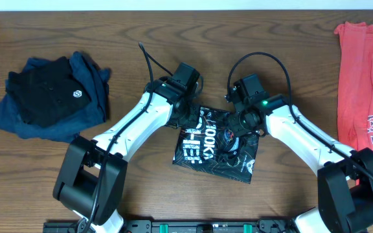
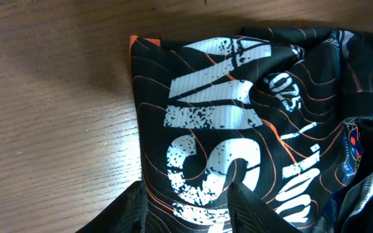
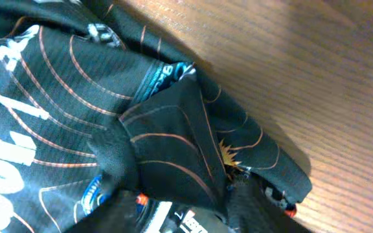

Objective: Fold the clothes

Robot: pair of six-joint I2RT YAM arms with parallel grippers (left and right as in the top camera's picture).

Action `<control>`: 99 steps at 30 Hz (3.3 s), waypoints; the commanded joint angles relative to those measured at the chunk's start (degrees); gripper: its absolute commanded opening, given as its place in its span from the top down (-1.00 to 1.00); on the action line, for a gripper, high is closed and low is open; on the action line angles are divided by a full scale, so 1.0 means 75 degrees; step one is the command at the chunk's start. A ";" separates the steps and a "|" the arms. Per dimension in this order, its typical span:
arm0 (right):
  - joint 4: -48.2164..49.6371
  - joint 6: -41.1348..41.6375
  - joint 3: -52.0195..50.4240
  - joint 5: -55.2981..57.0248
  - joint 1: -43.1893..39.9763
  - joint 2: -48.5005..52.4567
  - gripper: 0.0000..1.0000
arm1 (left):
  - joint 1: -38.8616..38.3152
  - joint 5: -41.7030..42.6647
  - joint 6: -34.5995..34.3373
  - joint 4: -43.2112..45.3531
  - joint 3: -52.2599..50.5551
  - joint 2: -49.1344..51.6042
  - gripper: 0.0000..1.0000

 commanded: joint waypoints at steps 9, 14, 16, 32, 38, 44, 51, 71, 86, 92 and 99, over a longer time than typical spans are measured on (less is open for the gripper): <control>-0.0396 0.0615 -0.0009 0.0807 -0.0044 0.0041 0.98 | 0.0003 0.0044 -0.0073 -0.0067 -0.0015 0.0055 0.14; -0.1411 0.3337 -0.0009 0.2929 -0.0364 0.0041 0.94 | 0.0003 0.0044 -0.0070 -0.0099 -0.0015 0.0055 0.15; -0.1562 0.4010 -0.0009 0.3051 -0.0527 0.0041 0.67 | 0.0003 0.0044 -0.0070 -0.0096 -0.0015 0.0055 0.15; -0.1734 0.1918 -0.0006 -0.0778 -0.0656 -0.0886 0.67 | 0.0003 0.0041 -0.0067 -0.0181 -0.0015 0.0055 0.14; -0.2154 0.1107 -0.0023 -0.1725 -0.0201 -0.1142 0.53 | 0.0003 0.0038 -0.0070 -0.0181 -0.0015 0.0055 0.14; -0.1833 0.1122 -0.0332 -0.1131 0.0819 -0.1122 0.35 | 0.0003 0.0041 -0.0067 -0.0181 -0.0015 0.0055 0.14; -0.1148 0.1565 -0.0889 -0.0495 0.1469 -0.1122 0.14 | 0.0003 0.0038 -0.0067 -0.0181 -0.0015 0.0055 0.14; -0.1658 0.3357 -0.1530 0.0370 0.1606 -0.1122 0.98 | 0.0006 0.0041 -0.0070 -0.0187 -0.0015 0.0055 0.14; -0.2337 0.5001 -0.1527 0.1137 0.1574 -0.1122 0.67 | 0.0003 0.0044 -0.0070 -0.0221 -0.0015 0.0055 0.13; -0.2212 0.5525 -0.1282 0.1139 0.1460 -0.1233 0.71 | 0.0003 0.0041 -0.0067 -0.0358 -0.0015 0.0055 0.13; -0.1786 0.4826 -0.0408 0.1253 0.1084 -0.1766 0.29 | 0.0003 0.0038 -0.0067 -0.0350 -0.0015 0.0055 0.13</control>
